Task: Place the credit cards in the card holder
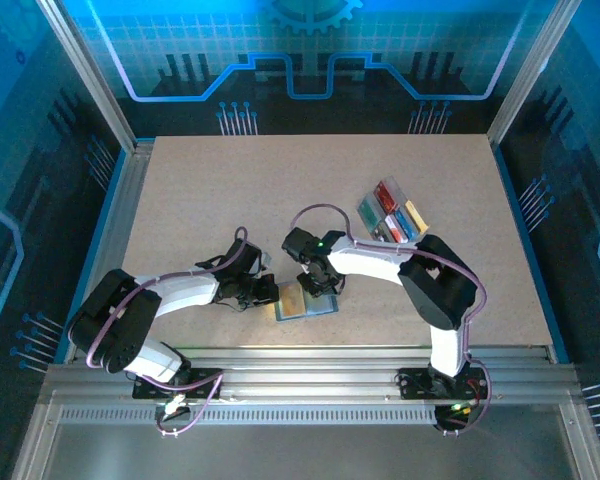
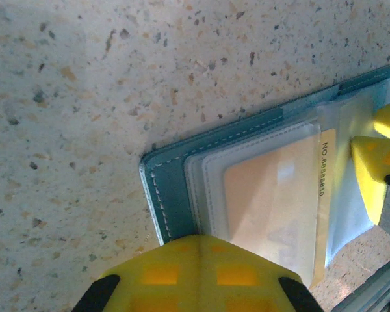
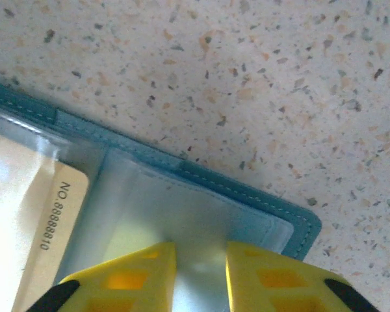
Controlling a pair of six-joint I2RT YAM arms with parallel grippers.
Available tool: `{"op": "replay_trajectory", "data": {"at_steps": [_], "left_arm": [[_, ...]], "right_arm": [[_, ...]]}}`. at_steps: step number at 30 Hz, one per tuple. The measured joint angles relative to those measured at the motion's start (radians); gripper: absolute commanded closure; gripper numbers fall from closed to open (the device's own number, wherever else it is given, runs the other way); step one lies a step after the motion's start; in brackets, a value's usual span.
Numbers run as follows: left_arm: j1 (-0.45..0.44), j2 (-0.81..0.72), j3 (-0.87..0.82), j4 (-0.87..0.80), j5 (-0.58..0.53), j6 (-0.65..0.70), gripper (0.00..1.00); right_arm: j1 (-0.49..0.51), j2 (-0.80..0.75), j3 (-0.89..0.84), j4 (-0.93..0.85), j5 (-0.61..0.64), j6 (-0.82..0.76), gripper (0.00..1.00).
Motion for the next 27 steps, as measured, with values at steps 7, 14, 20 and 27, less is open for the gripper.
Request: {"op": "replay_trajectory", "data": {"at_steps": [7,14,20,27], "left_arm": [[0.000,0.000,-0.003,0.005,0.000,0.000,1.00],[0.000,-0.002,-0.005,0.008,0.000,0.000,1.00],[0.000,-0.005,-0.011,0.016,0.000,0.000,1.00],[0.000,-0.006,-0.012,0.018,0.000,0.000,1.00]], "right_arm": [[0.017,0.000,0.006,-0.002,0.005,-0.009,1.00],[0.017,0.000,0.008,-0.005,0.003,-0.014,1.00],[0.016,-0.009,0.014,-0.023,0.005,-0.024,0.86],[-0.007,-0.019,0.041,-0.051,0.018,-0.038,0.77]]}}
